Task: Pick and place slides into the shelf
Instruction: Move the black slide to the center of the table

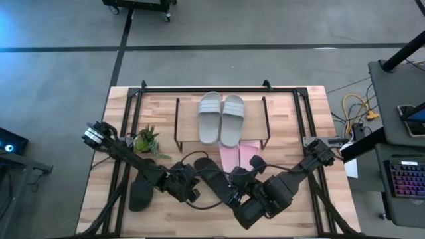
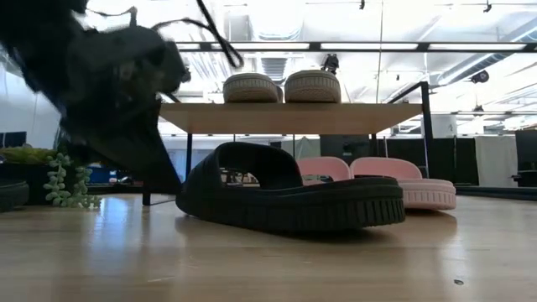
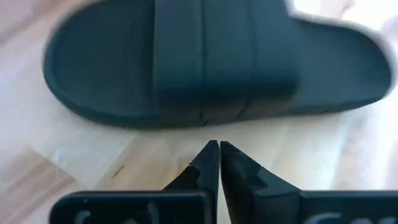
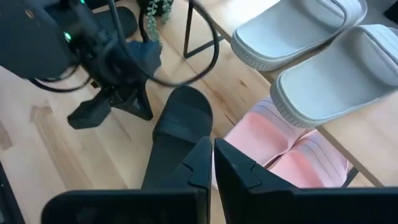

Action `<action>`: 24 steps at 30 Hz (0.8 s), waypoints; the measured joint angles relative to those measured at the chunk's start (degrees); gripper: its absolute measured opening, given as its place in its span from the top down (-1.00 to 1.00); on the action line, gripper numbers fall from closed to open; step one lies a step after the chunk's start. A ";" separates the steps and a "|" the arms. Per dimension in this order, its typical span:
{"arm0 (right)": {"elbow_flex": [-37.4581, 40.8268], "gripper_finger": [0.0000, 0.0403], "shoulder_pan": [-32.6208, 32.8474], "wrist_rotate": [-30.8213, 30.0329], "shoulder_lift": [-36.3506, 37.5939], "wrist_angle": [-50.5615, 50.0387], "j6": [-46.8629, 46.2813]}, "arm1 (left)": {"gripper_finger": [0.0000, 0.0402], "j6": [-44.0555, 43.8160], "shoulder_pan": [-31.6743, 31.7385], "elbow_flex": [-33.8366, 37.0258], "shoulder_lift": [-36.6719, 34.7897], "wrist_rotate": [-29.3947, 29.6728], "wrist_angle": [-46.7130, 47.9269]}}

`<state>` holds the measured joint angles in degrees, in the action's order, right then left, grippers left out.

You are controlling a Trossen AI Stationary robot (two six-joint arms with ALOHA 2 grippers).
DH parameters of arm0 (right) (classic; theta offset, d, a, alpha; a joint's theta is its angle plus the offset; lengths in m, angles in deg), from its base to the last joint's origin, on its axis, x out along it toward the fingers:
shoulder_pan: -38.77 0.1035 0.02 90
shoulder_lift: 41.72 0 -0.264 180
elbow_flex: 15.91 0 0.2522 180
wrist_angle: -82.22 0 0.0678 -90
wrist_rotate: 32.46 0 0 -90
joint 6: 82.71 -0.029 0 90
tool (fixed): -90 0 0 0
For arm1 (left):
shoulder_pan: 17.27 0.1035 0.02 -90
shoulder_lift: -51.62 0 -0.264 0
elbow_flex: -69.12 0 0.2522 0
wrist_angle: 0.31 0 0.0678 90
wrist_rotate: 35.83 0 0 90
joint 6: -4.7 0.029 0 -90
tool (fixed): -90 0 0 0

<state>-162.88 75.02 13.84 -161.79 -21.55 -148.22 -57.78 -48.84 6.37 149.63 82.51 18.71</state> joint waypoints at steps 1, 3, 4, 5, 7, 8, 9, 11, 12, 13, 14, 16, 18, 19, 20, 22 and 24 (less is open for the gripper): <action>0.19 0.95 0.00 0.02 0.00 0.02 0.02 | 1.00 -0.02 0.10 -0.01 1.06 -0.25 -0.73; 0.35 0.95 0.00 0.06 0.00 0.00 -0.03 | 1.00 0.00 0.34 -0.54 2.78 -0.24 -2.28; 0.37 0.95 0.00 0.11 0.00 -0.02 -0.03 | 1.00 -0.02 0.40 -0.82 3.27 -0.18 -2.42; 0.38 0.95 0.00 0.11 0.00 0.01 -0.03 | 1.00 -0.02 0.54 -1.06 3.59 -0.05 -2.33; 0.38 0.95 0.00 0.11 0.00 0.00 -0.03 | 1.00 0.00 0.83 -1.61 4.38 0.64 -2.59; 0.38 0.95 0.00 0.11 0.00 0.00 -0.03 | 1.00 -0.01 0.92 -1.66 4.51 1.04 -2.38; 0.38 0.95 0.00 0.11 0.00 0.00 -0.02 | 1.00 -0.03 1.12 -1.67 4.55 1.53 -2.15; 0.38 0.95 0.00 0.09 0.00 0.00 0.00 | 1.00 -0.02 1.64 -1.79 4.59 2.14 -2.53; 0.39 0.95 0.00 0.10 0.00 0.00 0.00 | 1.00 -0.02 1.97 -1.73 4.59 2.12 -2.51; 0.46 0.95 -0.02 0.04 0.02 0.04 -0.03 | 1.00 -0.02 2.38 -1.65 4.59 2.13 -2.44; 0.55 0.95 -0.04 -0.13 0.02 0.00 0.00 | 1.00 -0.02 2.81 -1.56 4.59 2.23 -2.39; 0.74 0.95 -0.02 -0.76 0.02 0.02 0.00 | 1.00 0.19 3.70 -1.51 4.61 2.43 -2.36; 0.95 0.95 -0.04 -1.16 0.02 -0.02 -0.02 | 1.00 0.41 4.58 -1.51 4.62 2.48 -2.27; 1.00 0.95 -0.04 -1.18 0.02 0.00 -0.02 | 1.00 0.46 5.03 -1.51 4.68 2.49 -2.25; 1.03 0.95 -0.07 -1.19 0.02 0.00 0.00 | 1.00 0.46 5.44 -1.53 4.70 2.49 -2.23; 1.03 0.95 -0.07 -1.21 0.02 0.00 0.00 | 1.00 0.95 6.23 -1.53 4.70 2.54 -2.28; 1.10 0.95 -0.15 -1.36 0.02 0.00 -0.03 | 1.00 1.90 6.62 -1.53 4.70 2.66 -2.28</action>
<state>-161.78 74.87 12.48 -161.77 -21.55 -148.25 -55.88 -42.22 4.84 154.33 85.18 16.43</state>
